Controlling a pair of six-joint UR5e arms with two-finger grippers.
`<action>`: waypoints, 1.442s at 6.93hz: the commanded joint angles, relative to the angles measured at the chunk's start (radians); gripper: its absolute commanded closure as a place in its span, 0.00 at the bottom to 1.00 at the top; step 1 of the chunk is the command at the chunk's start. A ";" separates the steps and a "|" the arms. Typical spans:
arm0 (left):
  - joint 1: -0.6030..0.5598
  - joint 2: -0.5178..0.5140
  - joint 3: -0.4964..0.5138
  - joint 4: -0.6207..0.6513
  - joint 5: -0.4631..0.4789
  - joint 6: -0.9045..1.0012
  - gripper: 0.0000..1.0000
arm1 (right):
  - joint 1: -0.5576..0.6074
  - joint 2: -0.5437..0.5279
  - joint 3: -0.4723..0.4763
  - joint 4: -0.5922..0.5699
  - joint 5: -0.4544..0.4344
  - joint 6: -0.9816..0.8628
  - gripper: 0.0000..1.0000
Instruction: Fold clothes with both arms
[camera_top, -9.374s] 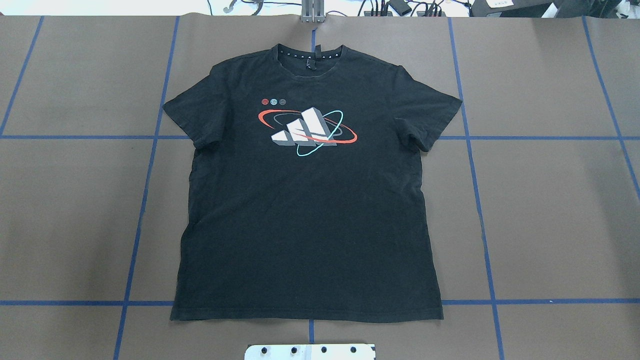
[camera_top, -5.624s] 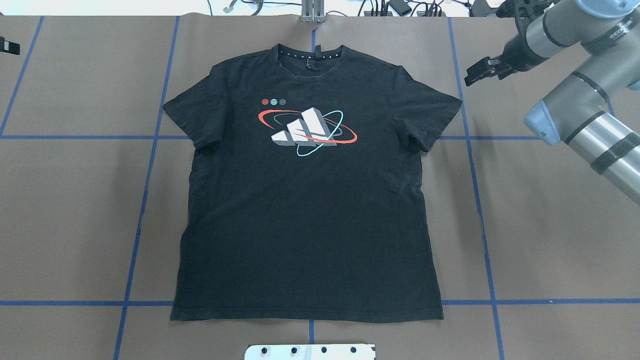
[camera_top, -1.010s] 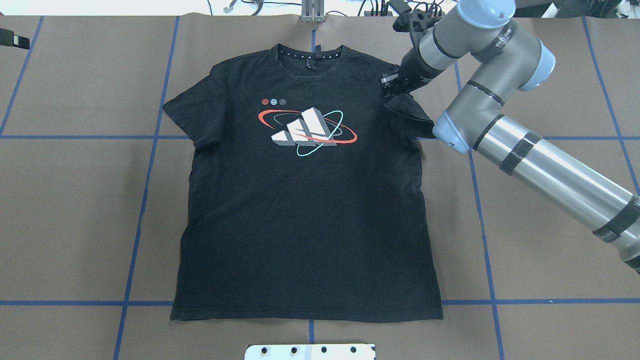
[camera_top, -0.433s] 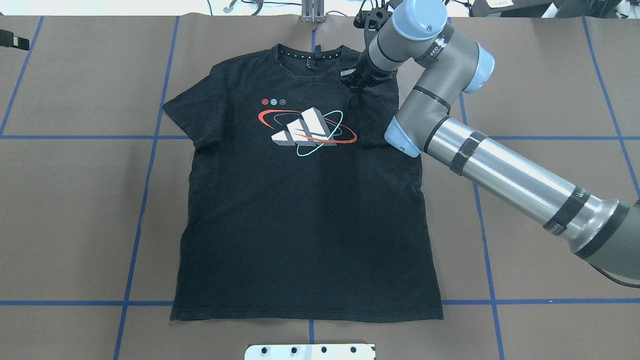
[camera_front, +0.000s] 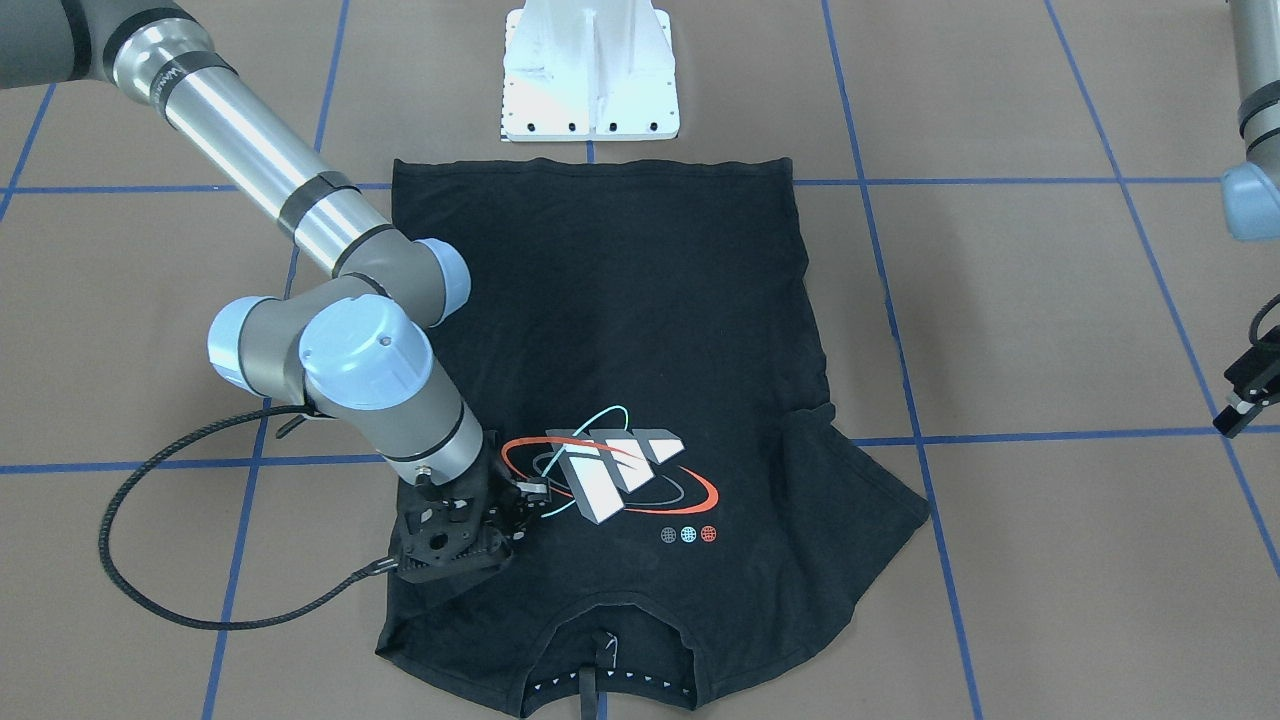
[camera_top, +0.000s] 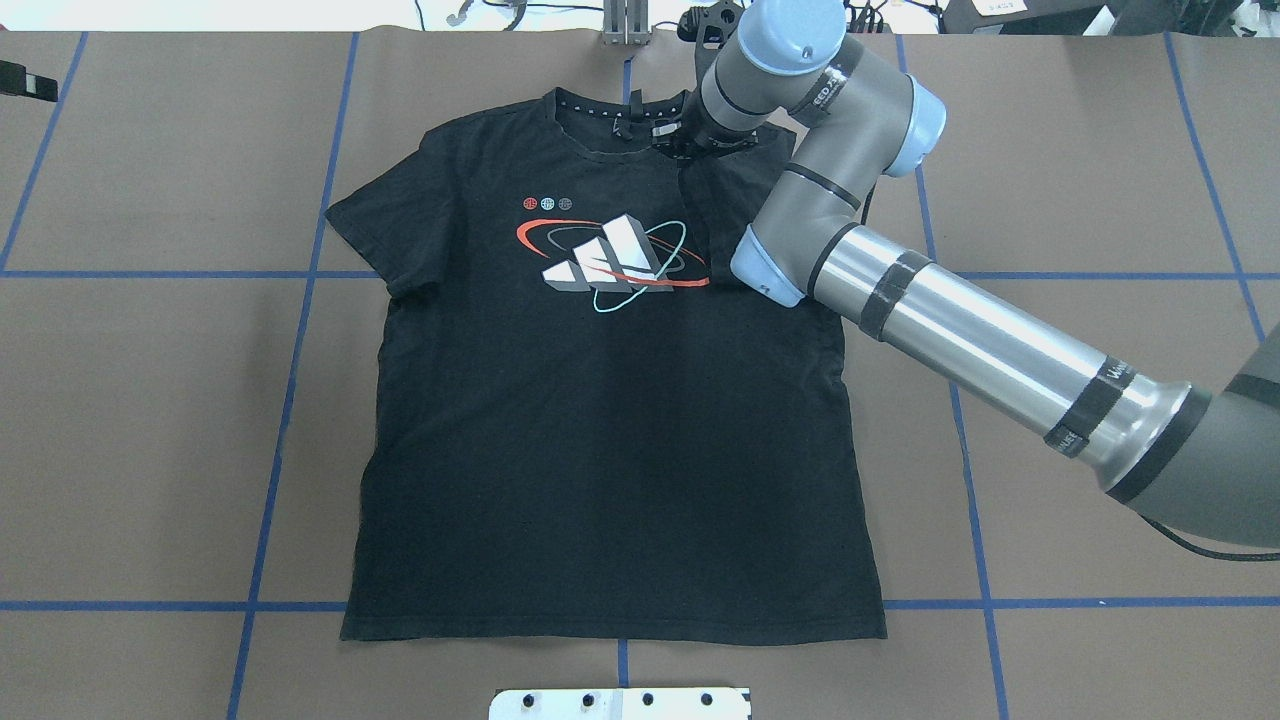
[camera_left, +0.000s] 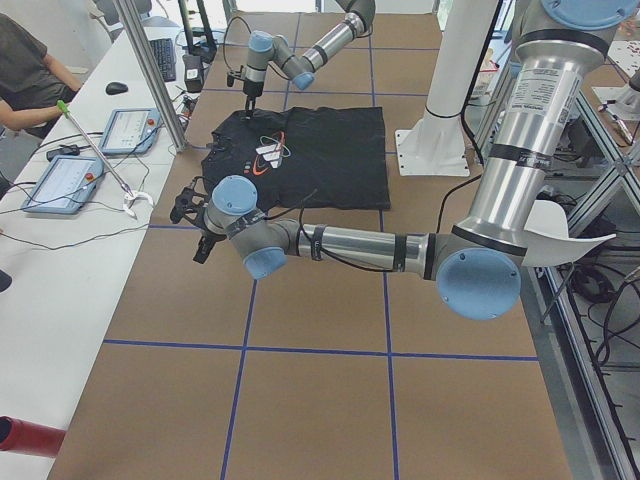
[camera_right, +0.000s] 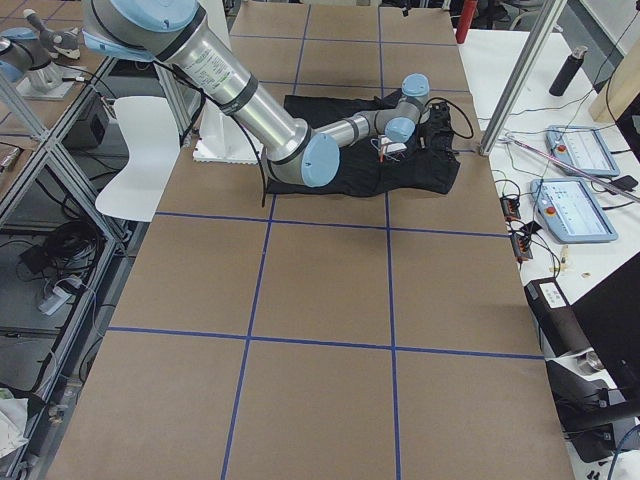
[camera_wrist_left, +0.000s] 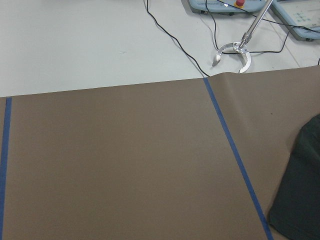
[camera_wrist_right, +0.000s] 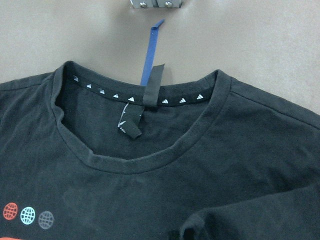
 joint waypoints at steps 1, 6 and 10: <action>-0.001 -0.001 0.000 -0.001 0.000 -0.004 0.01 | -0.015 0.029 -0.014 0.003 -0.010 0.000 1.00; 0.001 -0.006 0.000 0.001 0.000 -0.016 0.01 | 0.019 0.026 -0.008 0.007 0.018 0.015 0.00; 0.196 -0.121 0.008 -0.002 0.109 -0.325 0.01 | 0.206 -0.047 0.080 -0.002 0.320 0.008 0.00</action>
